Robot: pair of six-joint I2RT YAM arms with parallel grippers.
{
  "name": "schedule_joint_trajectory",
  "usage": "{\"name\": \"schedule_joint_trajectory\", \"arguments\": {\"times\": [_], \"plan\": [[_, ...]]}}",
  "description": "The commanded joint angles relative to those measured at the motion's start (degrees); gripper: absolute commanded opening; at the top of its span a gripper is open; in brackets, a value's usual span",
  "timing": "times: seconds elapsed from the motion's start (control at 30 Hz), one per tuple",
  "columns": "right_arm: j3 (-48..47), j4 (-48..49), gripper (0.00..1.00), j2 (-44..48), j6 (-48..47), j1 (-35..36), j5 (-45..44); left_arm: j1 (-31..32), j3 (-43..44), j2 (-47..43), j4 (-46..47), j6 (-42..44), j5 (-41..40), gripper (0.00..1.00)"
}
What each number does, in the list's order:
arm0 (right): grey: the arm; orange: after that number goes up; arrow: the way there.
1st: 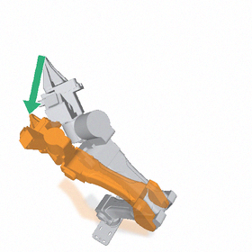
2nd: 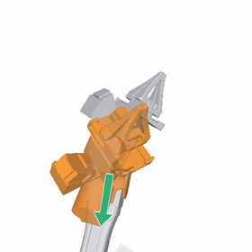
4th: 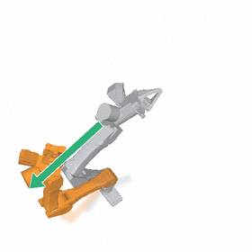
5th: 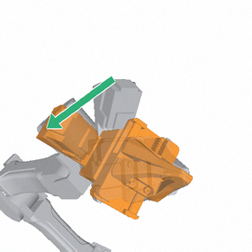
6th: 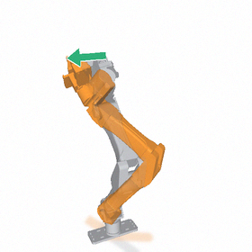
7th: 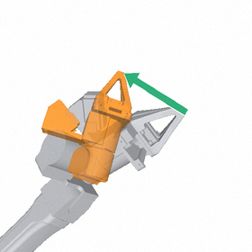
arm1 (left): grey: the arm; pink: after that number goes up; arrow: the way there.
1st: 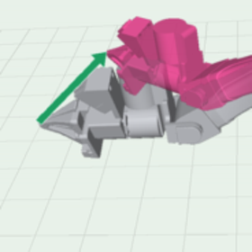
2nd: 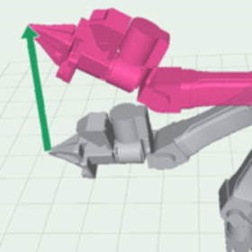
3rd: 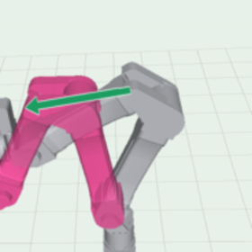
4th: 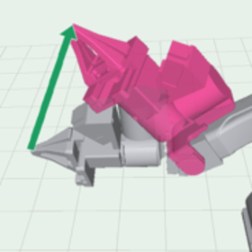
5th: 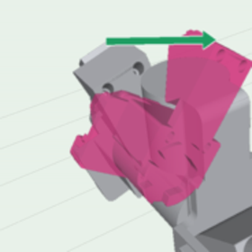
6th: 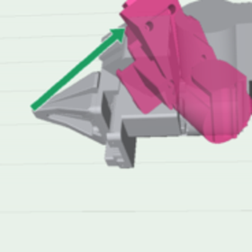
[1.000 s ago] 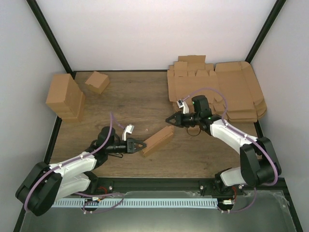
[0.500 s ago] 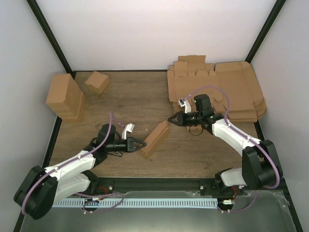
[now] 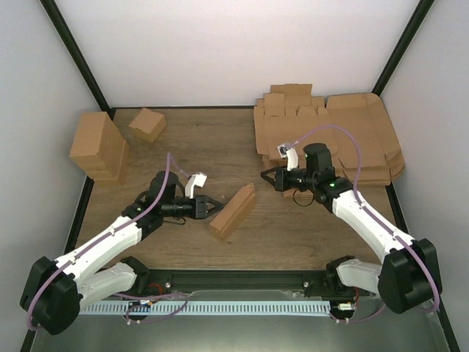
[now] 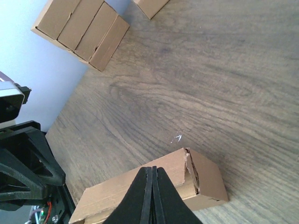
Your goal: Fold the paper box
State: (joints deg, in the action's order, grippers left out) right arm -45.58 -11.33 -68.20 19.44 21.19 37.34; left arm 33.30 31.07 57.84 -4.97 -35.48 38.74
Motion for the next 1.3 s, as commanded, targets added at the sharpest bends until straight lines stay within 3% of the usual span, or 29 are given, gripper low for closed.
{"name": "schedule_joint_trajectory", "arguments": {"times": [0.0,0.63,1.07,1.27], "plan": [[-0.57,1.25,0.01,2.41,-3.53,-0.12,-2.53,-0.17,4.34,1.02,-6.4,4.91,-1.32,0.26],[0.08,0.89,0.03,6.03,-4.57,-0.16,-0.83,-0.16,10.54,0.84,-18.0,9.94,-6.03,0.51],[1.33,1.54,0.08,9.46,-4.95,-0.17,-0.53,-0.07,14.14,1.98,-20.4,12.89,-5.94,0.64],[-1.72,-3.61,0.13,9.14,-7.94,-0.13,-2.12,0.01,14.36,1.84,-23.54,15.5,-6.78,0.72]]}}
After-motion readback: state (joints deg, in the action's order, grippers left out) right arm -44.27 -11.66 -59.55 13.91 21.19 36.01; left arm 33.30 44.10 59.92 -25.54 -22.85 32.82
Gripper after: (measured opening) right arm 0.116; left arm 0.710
